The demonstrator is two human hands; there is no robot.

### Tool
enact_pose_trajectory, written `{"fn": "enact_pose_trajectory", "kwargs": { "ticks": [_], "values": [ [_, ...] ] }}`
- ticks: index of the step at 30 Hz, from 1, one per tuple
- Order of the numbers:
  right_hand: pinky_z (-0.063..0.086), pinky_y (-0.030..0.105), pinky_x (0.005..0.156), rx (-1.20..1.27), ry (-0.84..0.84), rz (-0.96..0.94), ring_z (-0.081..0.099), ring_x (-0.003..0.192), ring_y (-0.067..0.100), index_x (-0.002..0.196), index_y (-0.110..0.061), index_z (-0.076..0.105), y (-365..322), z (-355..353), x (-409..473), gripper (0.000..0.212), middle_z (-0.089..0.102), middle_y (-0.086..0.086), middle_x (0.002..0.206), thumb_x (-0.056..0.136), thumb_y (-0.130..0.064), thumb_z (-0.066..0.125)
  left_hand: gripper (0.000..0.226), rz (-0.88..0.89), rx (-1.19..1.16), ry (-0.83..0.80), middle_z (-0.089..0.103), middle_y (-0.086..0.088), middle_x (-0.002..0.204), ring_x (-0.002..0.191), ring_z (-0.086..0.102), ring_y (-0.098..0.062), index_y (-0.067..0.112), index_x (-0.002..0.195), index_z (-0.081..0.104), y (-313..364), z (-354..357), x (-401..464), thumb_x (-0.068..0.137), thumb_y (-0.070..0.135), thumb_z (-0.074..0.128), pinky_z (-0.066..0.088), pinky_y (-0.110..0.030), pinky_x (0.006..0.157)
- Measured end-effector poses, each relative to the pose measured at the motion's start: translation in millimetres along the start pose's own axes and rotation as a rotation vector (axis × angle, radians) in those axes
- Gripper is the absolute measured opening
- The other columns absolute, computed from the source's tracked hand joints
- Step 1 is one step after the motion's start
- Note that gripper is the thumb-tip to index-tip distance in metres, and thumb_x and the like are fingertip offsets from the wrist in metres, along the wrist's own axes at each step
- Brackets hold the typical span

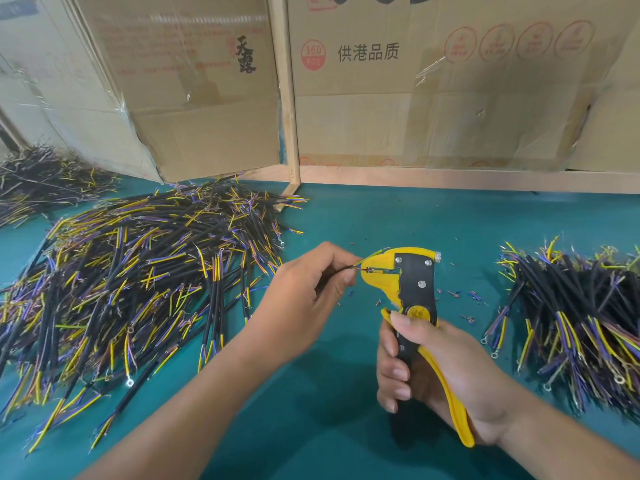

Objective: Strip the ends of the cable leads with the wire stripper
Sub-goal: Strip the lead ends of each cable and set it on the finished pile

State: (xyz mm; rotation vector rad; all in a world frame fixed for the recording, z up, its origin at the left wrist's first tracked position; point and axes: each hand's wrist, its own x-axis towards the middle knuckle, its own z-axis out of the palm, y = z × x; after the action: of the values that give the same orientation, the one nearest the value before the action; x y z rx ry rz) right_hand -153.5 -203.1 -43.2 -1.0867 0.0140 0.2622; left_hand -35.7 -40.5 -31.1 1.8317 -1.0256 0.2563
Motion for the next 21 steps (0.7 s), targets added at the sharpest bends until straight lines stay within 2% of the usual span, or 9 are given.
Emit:
{"fn": "enact_pose_trajectory", "kwargs": {
  "ticks": [3,6,10,13,15,18,21],
  "values": [
    [0.044,0.039,0.054,-0.012,0.009,0.005,0.037,0.05,0.024,0.071,-0.008,0.053,-1.3,-0.1,-0.7,0.04,0.034,0.01,0.062,0.082,-0.042,0.072,0.012,0.028,0.052,-0.02,0.061,0.008,0.077,0.065,0.05,-0.008,0.025,0.096,0.062,1.1,-3.1,1.1,0.099,0.014,0.059,0.041,-0.016,0.059],
    [0.042,0.038,0.052,-0.026,0.004,0.006,0.035,0.049,0.023,0.071,-0.008,0.051,-1.4,0.0,-1.2,0.044,0.034,0.01,0.061,0.083,-0.044,0.073,0.012,0.12,0.196,-0.052,0.051,0.019,0.075,0.07,0.046,0.003,0.01,0.099,0.066,2.0,-8.6,4.2,0.099,0.014,0.055,0.034,-0.005,0.066],
    [0.037,0.03,0.047,-0.048,0.049,0.013,0.03,0.043,0.019,0.068,-0.011,0.047,-1.3,1.6,-1.1,0.047,0.03,0.006,0.057,0.079,-0.048,0.075,0.019,0.197,0.275,-0.085,0.049,0.014,0.081,0.072,0.043,0.0,0.003,0.103,0.068,0.0,-14.2,6.5,0.1,0.013,0.052,0.035,-0.007,0.071],
    [0.032,0.025,0.044,-0.076,0.118,0.017,0.024,0.039,0.016,0.066,-0.014,0.044,-2.2,1.8,-1.8,0.05,0.026,0.003,0.055,0.074,-0.051,0.076,0.023,0.211,0.297,-0.12,0.044,0.022,0.081,0.071,0.042,-0.002,0.003,0.102,0.069,-2.8,-15.2,6.4,0.1,0.017,0.051,0.035,-0.011,0.069],
    [0.031,0.024,0.044,-0.073,0.126,0.019,0.024,0.039,0.015,0.065,-0.014,0.045,-2.9,2.0,-2.4,0.05,0.026,0.003,0.054,0.073,-0.052,0.076,0.024,0.221,0.306,-0.142,0.045,0.023,0.081,0.07,0.042,-0.002,0.003,0.102,0.069,-4.2,-16.7,6.3,0.101,0.018,0.05,0.036,-0.011,0.068],
    [0.03,0.023,0.043,-0.068,0.13,0.032,0.023,0.039,0.015,0.066,-0.014,0.045,-3.1,4.1,-3.7,0.05,0.027,0.002,0.055,0.073,-0.053,0.076,0.021,0.237,0.333,-0.172,0.05,0.012,0.084,0.072,0.045,-0.006,0.005,0.103,0.069,-7.5,-21.9,6.1,0.101,0.016,0.052,0.037,-0.013,0.069],
    [0.029,0.023,0.044,-0.095,0.153,0.044,0.022,0.04,0.016,0.067,-0.015,0.046,-1.9,5.4,-5.0,0.05,0.026,0.003,0.057,0.071,-0.054,0.077,0.02,0.254,0.343,-0.212,0.047,0.014,0.083,0.071,0.043,-0.007,0.004,0.102,0.069,-11.0,-27.4,7.0,0.101,0.015,0.052,0.038,-0.015,0.068]
  ]
}}
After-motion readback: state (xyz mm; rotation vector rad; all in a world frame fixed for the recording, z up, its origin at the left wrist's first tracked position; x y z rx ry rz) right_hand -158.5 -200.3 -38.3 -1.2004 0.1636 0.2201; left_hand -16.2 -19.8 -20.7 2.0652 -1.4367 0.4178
